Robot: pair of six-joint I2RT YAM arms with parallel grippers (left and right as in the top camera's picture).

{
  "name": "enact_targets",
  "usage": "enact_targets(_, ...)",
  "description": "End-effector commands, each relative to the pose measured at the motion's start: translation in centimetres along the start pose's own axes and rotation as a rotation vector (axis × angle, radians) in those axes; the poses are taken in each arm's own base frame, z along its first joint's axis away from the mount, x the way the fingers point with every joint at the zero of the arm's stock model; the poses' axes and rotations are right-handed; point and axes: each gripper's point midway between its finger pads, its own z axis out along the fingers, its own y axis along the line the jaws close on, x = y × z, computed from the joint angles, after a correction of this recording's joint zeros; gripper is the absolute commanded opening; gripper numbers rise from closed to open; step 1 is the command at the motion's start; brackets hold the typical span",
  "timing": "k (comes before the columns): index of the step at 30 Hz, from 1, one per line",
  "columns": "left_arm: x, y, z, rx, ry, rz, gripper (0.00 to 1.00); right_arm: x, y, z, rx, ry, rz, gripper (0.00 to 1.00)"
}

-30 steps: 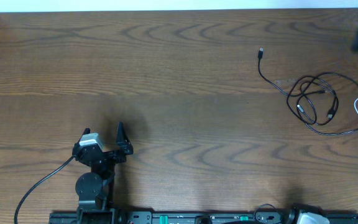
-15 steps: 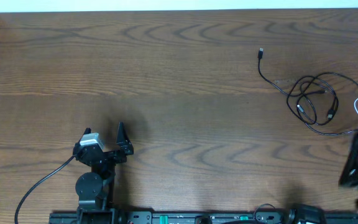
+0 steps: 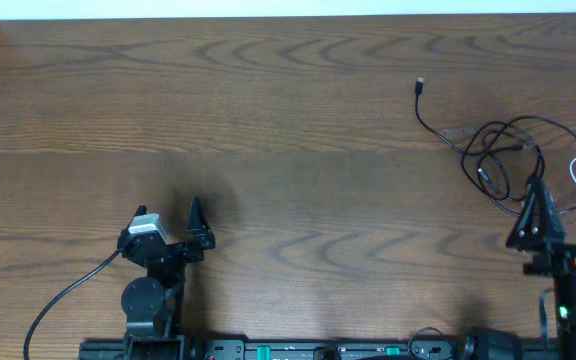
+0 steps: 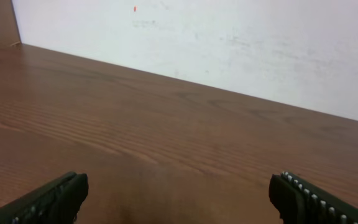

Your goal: Untangle cables

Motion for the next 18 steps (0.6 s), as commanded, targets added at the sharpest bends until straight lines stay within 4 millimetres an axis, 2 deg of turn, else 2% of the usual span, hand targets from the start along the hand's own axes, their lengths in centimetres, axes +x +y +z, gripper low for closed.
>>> enact_targets(1, 1.8, 0.5, 0.1, -0.020, 0.056, 0.025, 0.98, 1.2, -0.4, 1.3, -0.025, -0.067, -0.008, 0.99)
enact_targets(3, 1.9, 0.5, 0.1, -0.020, 0.056, 0.025, 0.98, 1.8, -0.7, 2.1, -0.039, -0.113, -0.015, 0.99)
enact_targets(6, 1.8, 0.5, 0.1, -0.021, 0.056, 0.025, 0.98, 4.2, -1.6, 3.1, -0.031, -0.085, -0.011, 0.99)
enact_targets(11, 1.8, 0.5, 0.1, -0.020, 0.056, 0.025, 0.98, 6.9, -2.4, 3.3, -0.040, -0.120, -0.016, 0.99)
enact_targets(15, 1.8, 0.5, 0.1, -0.020, 0.056, 0.025, 0.98, 10.1, -3.4, 3.3, -0.036, -0.109, -0.015, 0.99)
enact_targets(18, 1.8, 0.5, 0.1, -0.021, 0.056, 0.025, 0.98, 11.5, -3.7, 3.3, -0.039, -0.117, -0.016, 0.99)
